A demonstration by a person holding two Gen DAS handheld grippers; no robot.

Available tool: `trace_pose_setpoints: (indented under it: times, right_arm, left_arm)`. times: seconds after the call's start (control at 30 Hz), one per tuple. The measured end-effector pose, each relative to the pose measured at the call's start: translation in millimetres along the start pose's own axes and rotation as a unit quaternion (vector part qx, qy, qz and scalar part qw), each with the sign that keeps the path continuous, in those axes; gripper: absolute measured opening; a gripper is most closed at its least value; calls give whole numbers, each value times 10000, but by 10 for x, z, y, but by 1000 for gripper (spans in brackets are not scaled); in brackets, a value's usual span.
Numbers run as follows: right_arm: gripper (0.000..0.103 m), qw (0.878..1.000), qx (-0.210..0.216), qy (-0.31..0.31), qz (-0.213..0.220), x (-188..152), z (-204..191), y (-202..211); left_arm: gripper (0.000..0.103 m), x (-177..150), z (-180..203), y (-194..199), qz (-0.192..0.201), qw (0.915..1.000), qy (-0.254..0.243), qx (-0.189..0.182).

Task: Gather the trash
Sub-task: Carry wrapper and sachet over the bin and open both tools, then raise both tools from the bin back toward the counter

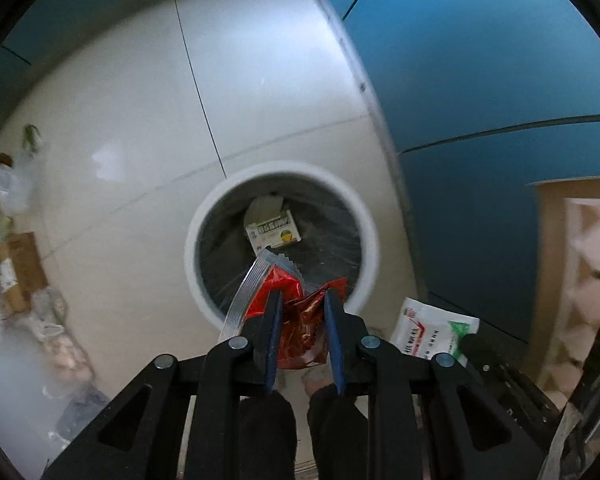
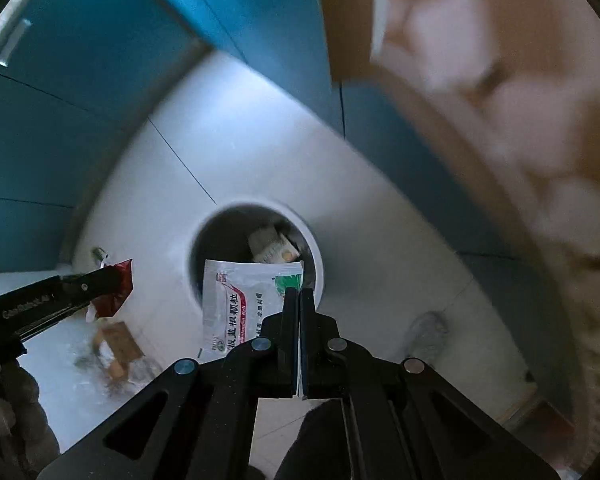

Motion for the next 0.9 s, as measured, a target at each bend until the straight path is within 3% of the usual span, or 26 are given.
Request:
trace_pose_setpoints:
  times: [0.13, 0.23, 0.3, 0.33, 0.37, 0.43, 0.53, 0.7, 0.73, 0.87, 0.9]
  right_arm:
    - [0, 9994, -30, -33, -335, 191, 47, -864]
    - [0, 9989, -32, 14, -468, 299, 46, -1294]
    - [1, 9986, -5, 19, -534, 341, 42, -1495]
    - [1, 9983, 13, 19, -586, 326, 31, -1583]
    - [1, 9977, 64, 16, -668, 329, 9, -1683]
    - [2, 9974, 50, -9, -714, 394, 16, -1761]
    - [8, 9970, 38, 45, -766, 404, -24, -1846]
    - [53, 9974, -46, 182, -690, 375, -108, -1727]
    - [57, 9974, -41, 222, -682, 371, -159, -1698]
    - [100, 9968, -258, 472, -586, 298, -285, -1482]
    - [102, 9965, -344, 521, -549, 281, -304, -1422]
  left_arm:
    - [20, 214, -221, -617, -291, 9995, 77, -74]
    - [23, 252, -370, -864, -425, 9987, 208, -166]
    - [49, 266, -404, -916, -366, 9991, 188, -62]
    - [74, 267, -433, -937, -329, 9993, 201, -24]
    - [86, 267, -457, -941, -283, 9993, 225, -14]
    - [87, 242, -514, -925, -226, 9993, 293, -15]
    - [102, 208, -570, -824, -99, 9992, 316, 236]
    - [102, 37, -644, -549, 203, 9970, 313, 682]
    - [102, -13, -667, -471, 276, 9963, 310, 753]
    - [102, -219, -698, -140, 549, 9908, 299, 1199]
    - [102, -261, -696, -50, 613, 9895, 303, 1272]
Point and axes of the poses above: each gripper's, at about its wrist camera, not at the fingertips, and y roughly against the way its jaws point, z to its right, x to its top, the point moved 6 cm from there along -y, roughly the way its jaws point, and after that the axes turned 13 degrees about -z, right-handed, at the moved point
